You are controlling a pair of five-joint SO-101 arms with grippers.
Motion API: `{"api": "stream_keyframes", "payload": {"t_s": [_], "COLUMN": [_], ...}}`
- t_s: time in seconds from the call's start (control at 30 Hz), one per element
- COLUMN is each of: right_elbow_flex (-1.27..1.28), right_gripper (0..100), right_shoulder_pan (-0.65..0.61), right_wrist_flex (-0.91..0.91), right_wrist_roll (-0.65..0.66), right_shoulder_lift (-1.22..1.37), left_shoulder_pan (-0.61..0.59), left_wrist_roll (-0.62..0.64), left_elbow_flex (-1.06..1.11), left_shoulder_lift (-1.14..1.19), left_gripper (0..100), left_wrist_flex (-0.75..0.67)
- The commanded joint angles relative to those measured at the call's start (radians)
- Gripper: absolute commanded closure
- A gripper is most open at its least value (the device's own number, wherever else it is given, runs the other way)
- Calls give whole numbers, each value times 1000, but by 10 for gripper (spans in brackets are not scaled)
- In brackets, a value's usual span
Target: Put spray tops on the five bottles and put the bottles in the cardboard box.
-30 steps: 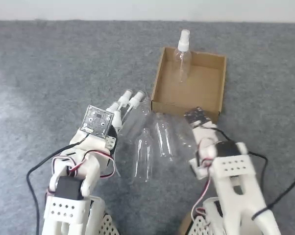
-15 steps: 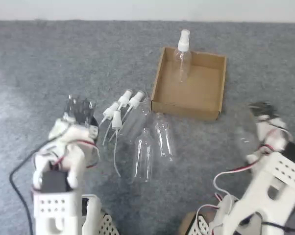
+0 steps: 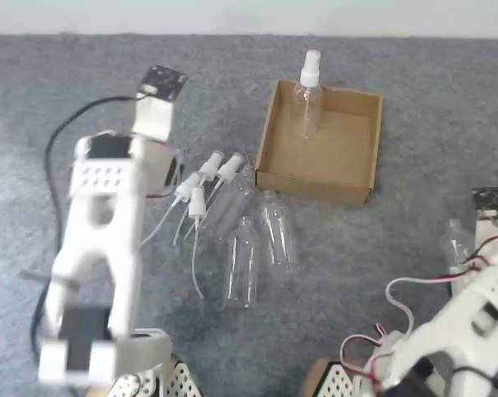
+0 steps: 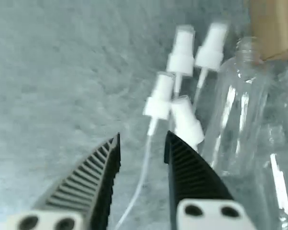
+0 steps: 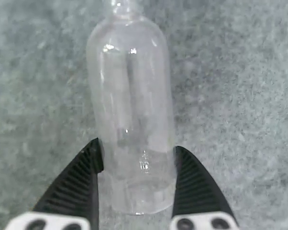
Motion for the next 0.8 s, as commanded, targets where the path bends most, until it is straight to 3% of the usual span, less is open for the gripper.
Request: {"api": "stream_keyframes", "payload": {"t_s": [0.0,0.23,0.53,0.77], "right_elbow_flex": [-152,-296,-310,-307], "right_gripper": [993,993,993,992], "right_shoulder_pan": [13,30,27,27], "right_wrist_flex": [-51,-53,-53,-53], "right_wrist_roll": [-69,-74,-69,-69], "right_shoulder_lift": [202,440,490,490], "left_shoulder_pan": [69,104,140,146], "left_wrist_roll": [120,270,275,264], "left_elbow_flex": [-139,-139,-97,-97], "left_shoulder_lift": [206,325,436,453], "left_gripper": [855,855,859,958], "left_wrist_flex": [-12,-101,-166,-155]}}
